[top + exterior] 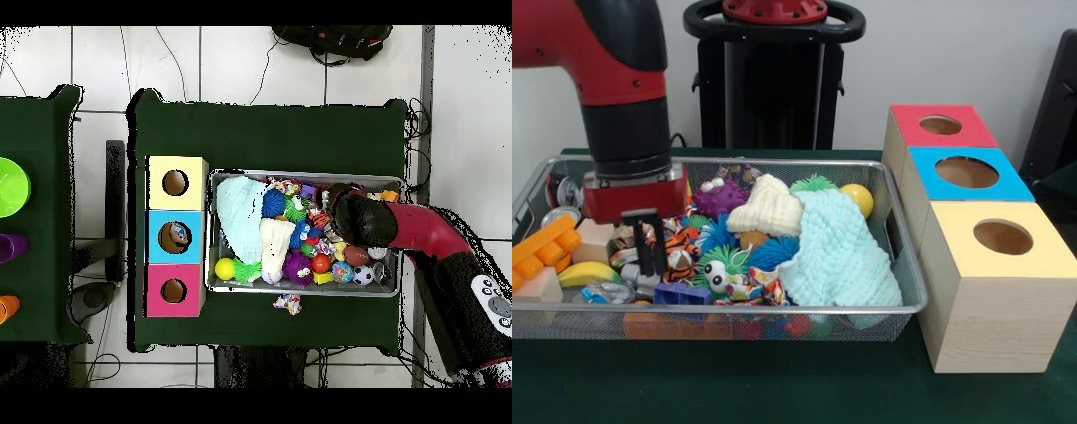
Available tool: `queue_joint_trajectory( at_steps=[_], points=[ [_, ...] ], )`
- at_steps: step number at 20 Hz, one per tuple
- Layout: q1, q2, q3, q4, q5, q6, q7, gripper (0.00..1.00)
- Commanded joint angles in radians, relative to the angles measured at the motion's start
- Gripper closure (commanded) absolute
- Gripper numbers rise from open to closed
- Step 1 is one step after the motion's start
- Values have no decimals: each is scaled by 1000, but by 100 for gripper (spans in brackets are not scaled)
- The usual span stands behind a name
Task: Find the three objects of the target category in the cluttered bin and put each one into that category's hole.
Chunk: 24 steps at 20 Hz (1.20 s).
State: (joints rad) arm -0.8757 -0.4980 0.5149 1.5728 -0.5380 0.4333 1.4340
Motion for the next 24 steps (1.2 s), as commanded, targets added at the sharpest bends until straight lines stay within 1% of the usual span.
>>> queue_joint_trajectory(
  at_steps=[1,3,7,8,12,17,21,24],
  points=[
    [-110,170,-10,-4,-102,-71,-81,100],
    [-132,201,-11,-19,-127,-90,-91,100],
    [-181,210,4,-3,-161,-87,-116,100],
    [-198,209,12,3,-178,-77,-114,0],
    [-212,193,2,28,-195,-78,-101,0],
    [-212,190,1,41,-213,-107,-78,0],
    [-205,183,11,40,-202,-96,-68,0],
    [-201,143,7,78,-185,-99,-25,0]
  ],
)
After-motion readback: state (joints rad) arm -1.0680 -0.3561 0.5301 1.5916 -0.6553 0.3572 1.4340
